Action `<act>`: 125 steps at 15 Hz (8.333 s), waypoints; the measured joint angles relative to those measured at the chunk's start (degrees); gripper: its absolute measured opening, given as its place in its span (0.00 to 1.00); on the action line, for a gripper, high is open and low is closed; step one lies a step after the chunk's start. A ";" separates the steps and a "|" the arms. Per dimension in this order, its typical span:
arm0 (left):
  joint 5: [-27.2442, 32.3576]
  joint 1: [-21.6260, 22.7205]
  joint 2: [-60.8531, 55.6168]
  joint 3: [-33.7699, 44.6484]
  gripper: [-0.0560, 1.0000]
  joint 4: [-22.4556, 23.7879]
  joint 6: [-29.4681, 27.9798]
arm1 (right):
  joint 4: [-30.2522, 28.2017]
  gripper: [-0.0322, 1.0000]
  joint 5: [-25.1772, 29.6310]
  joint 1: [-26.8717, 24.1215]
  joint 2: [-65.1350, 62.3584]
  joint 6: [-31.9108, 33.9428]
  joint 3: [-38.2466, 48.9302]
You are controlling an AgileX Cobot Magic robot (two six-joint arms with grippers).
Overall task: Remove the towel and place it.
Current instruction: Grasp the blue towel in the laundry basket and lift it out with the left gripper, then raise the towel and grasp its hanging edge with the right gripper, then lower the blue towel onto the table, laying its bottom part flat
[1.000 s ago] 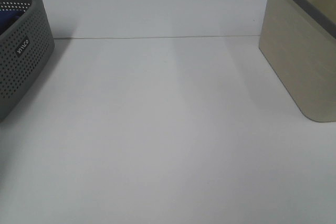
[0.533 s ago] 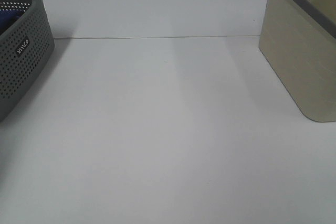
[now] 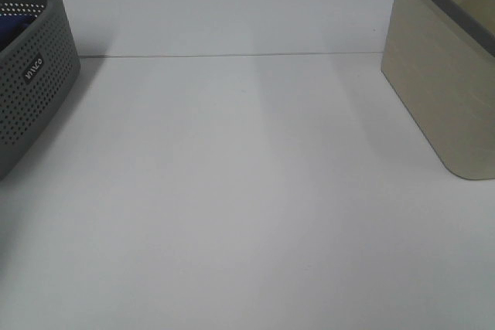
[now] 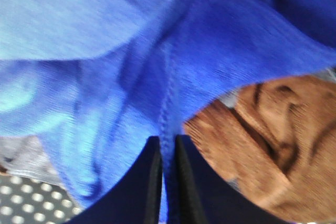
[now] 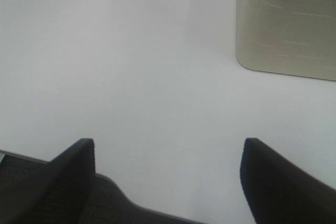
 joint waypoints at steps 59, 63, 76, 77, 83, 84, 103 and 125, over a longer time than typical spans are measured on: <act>10.08 -55.58 -31.34 -22.35 0.05 -2.29 -15.24 | 85.14 0.79 -5.73 17.82 98.78 -104.05 -26.87; 10.08 -55.58 -31.34 -22.35 0.05 -2.29 -15.24 | 85.20 0.80 -6.82 24.81 104.51 -102.50 -33.80; 10.20 -55.58 -31.34 -22.35 0.05 -2.23 -15.24 | 85.20 0.73 -14.27 27.44 105.77 -104.91 -35.58; 10.20 -55.58 -31.34 -22.35 0.05 -2.23 -15.24 | 85.20 0.67 -14.27 27.44 105.83 -104.91 -35.58; 10.20 -55.58 -31.34 -22.35 0.05 -2.23 -15.24 | 85.20 0.05 -12.89 27.44 106.91 -100.67 -35.58; 10.20 -55.58 -31.34 -22.35 0.05 -2.23 -15.24 | 85.20 0.05 -11.97 27.44 106.91 -99.81 -35.58; 7.33 -55.58 -31.34 -22.35 0.05 -3.27 -28.53 | 34.38 0.05 -16.96 17.53 86.63 -30.19 -47.38; -33.12 -44.12 -21.43 -22.35 0.05 5.90 -38.16 | -22.12 0.05 -41.94 17.53 87.43 7.16 -73.57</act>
